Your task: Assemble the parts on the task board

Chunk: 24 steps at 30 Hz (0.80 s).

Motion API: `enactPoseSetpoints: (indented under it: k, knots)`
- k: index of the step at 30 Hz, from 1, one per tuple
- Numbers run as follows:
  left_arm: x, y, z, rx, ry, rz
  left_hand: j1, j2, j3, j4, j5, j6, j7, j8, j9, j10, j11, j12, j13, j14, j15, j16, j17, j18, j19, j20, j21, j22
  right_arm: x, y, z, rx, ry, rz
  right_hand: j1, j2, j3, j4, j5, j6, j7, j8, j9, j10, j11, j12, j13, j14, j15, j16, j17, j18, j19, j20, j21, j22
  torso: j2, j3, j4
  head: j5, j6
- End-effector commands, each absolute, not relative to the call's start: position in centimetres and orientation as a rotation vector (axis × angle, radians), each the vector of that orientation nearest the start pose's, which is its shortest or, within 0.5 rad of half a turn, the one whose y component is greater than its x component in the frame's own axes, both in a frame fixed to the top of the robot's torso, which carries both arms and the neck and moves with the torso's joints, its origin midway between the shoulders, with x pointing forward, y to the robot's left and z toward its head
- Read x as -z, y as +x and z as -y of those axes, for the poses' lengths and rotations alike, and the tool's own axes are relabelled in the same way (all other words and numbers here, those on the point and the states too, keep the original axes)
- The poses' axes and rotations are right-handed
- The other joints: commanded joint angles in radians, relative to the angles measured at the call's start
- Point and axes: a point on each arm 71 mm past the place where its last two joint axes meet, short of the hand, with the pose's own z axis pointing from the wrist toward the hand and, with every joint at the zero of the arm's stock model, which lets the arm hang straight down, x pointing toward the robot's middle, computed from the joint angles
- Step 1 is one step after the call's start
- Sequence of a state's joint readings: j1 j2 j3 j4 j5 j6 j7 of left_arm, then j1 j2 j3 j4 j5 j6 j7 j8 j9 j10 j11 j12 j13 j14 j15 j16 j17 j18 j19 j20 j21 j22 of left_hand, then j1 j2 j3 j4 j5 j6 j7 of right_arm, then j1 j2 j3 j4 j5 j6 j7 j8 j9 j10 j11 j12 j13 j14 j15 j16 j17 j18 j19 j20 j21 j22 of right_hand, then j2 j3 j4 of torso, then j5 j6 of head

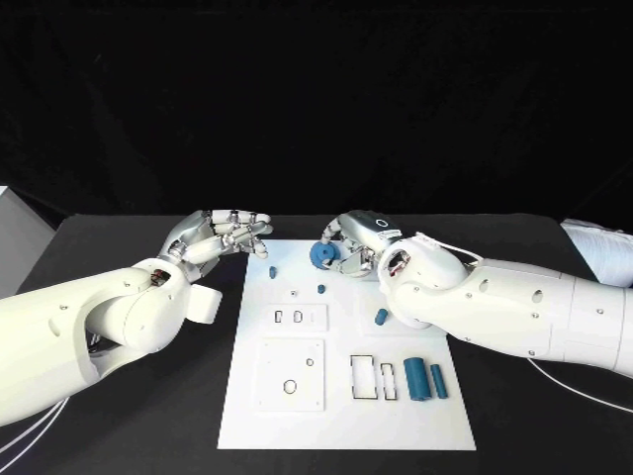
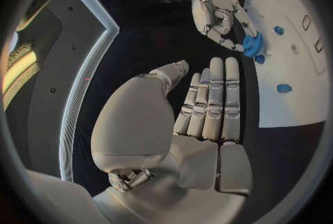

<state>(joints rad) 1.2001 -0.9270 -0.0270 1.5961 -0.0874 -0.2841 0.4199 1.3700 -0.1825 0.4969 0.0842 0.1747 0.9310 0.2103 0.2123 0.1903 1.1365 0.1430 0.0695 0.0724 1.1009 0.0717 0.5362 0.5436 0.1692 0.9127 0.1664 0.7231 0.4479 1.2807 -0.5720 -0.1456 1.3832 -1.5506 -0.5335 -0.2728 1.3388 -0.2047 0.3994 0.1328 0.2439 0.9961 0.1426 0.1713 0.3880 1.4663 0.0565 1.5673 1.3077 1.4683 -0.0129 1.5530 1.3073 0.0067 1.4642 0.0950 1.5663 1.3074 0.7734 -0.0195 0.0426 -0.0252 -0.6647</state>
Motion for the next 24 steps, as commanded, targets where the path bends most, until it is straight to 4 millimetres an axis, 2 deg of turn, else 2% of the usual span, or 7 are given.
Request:
enactPoseSetpoints:
  k: [1,24]
  knots:
    - [16.2,47.5,-22.3,1.596,-0.984,-1.413,-0.001,0.007,0.003,-0.005,-0.004,-0.004,0.0,-0.001,0.002,-0.008,-0.001,0.007,0.0,0.002,-0.001,0.005,0.001,0.011,-0.005,-0.001,0.003,0.001,17.5,50.8,10.6,-0.585,-0.203,-1.479,-0.002,0.0,0.007,-0.001,0.003,0.013,-0.01,0.004,0.002,0.104,-0.004,0.003,0.263,0.09,-0.006,0.003,0.205,-0.007,0.107,-0.008,0.004,0.263,0.0,0.0009,-0.0001,0.001,-0.002]
    - [16.2,47.5,-22.4,1.593,-0.985,-1.412,-0.001,0.007,0.003,-0.005,-0.004,-0.004,0.0,-0.001,0.002,-0.008,-0.001,0.007,0.0,0.002,-0.001,0.005,0.001,0.011,-0.005,-0.001,0.003,0.001,19.2,50.8,9.3,-0.573,-0.216,-1.533,-0.004,-0.001,0.011,0.0,0.0,0.009,-0.008,0.0,-0.001,0.104,-0.003,0.003,0.263,0.09,-0.005,0.002,0.203,-0.007,0.107,-0.009,0.004,0.263,0.001,0.0021,-0.0025,0.007,-0.014]
